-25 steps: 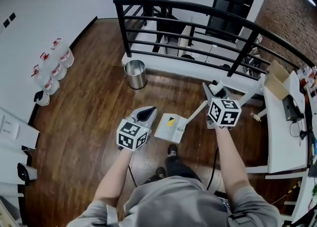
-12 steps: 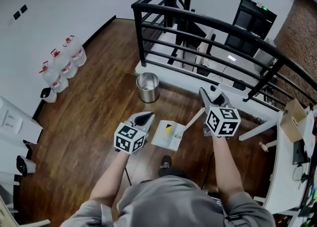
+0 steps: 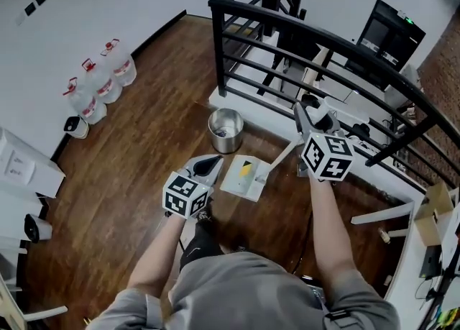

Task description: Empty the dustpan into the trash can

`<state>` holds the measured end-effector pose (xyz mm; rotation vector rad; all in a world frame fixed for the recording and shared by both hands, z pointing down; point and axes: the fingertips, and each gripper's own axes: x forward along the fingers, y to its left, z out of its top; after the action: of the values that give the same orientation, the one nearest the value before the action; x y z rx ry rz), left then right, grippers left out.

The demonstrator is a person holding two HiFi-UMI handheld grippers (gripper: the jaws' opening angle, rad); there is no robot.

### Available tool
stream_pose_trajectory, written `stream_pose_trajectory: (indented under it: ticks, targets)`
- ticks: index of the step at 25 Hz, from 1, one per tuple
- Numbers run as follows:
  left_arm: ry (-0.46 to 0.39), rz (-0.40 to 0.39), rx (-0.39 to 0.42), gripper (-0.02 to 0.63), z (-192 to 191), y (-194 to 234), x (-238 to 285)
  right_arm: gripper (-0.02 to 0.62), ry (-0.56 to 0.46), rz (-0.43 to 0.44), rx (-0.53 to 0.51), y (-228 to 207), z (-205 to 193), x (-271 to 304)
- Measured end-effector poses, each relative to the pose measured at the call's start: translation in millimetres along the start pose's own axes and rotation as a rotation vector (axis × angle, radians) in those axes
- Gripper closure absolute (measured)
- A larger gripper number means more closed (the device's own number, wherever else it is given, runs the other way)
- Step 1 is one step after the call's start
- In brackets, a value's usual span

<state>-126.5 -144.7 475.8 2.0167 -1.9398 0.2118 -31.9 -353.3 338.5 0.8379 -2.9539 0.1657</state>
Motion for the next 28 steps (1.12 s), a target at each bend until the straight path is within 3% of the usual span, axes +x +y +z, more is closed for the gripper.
stream_pose_trajectory:
  ticks: [11, 19, 28]
  targets:
    - [-0.037, -0.061, -0.013, 0.601, 42.3, 132.6, 59.1, 0.408, -0.029, -0.039, -0.036, 19.0, 43.8, 138.0]
    - [-0.041, -0.138, 0.002, 0.601, 70.1, 203.5, 89.6, 0.408, 0.022, -0.115, -0.035, 24.7, 31.8, 222.6]
    - [-0.009, -0.106, -0.043, 0.601, 69.7, 270.0, 121.2, 0.408, 0.076, -0.158, -0.021, 9.3, 20.6, 294.0]
